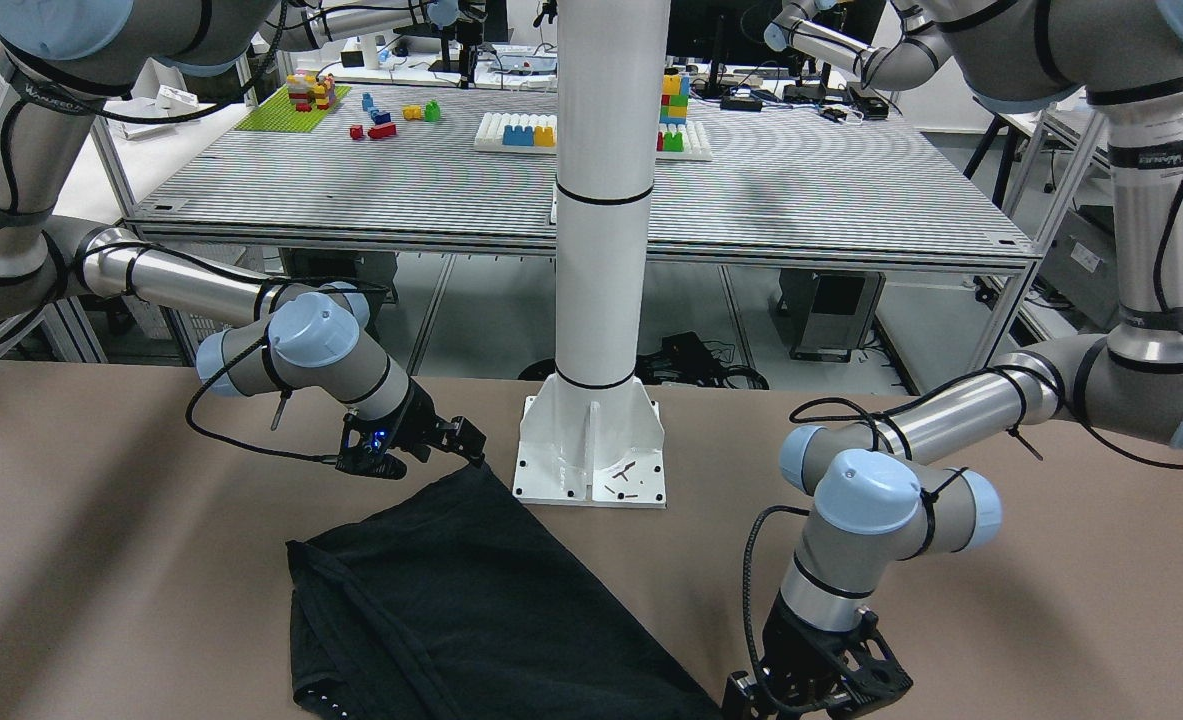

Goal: Fold clothes
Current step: 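Move the left gripper to the shirt's other corner and grasp it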

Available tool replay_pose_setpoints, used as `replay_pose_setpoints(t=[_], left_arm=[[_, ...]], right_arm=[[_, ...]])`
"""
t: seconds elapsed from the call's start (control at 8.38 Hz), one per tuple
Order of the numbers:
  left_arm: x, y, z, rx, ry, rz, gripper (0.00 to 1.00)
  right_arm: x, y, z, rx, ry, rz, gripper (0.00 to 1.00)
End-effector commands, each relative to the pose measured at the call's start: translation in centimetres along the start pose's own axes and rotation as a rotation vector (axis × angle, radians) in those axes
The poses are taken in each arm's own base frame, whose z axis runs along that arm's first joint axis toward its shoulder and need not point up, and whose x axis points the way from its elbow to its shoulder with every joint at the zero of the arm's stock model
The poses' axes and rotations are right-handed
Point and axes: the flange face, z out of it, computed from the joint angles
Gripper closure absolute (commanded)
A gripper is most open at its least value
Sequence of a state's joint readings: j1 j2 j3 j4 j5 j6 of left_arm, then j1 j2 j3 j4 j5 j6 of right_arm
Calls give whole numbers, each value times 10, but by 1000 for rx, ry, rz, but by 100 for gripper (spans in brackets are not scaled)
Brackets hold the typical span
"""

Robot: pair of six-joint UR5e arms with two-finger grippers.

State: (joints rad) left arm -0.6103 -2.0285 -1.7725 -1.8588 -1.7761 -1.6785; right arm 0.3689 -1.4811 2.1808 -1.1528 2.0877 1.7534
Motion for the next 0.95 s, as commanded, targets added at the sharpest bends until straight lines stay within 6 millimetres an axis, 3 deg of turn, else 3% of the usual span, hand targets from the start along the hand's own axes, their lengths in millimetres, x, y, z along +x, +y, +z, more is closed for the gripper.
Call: replay_pose_setpoints(t=[0.0, 0.24, 0.48, 0.84], left_arm=[[2, 6, 33, 0, -20, 8, 33], [12, 2, 60, -1, 4, 5, 33], [16, 6, 49, -4, 26, 2, 33], [-3, 4, 55, 3, 1, 0, 34]], right_arm=[[-1, -1, -1, 17, -5, -1, 5], [-1, -1, -1, 18, -5, -1, 5], [-1, -4, -3, 25, -10, 0, 5], [-1, -5, -3, 25, -7, 3, 5]])
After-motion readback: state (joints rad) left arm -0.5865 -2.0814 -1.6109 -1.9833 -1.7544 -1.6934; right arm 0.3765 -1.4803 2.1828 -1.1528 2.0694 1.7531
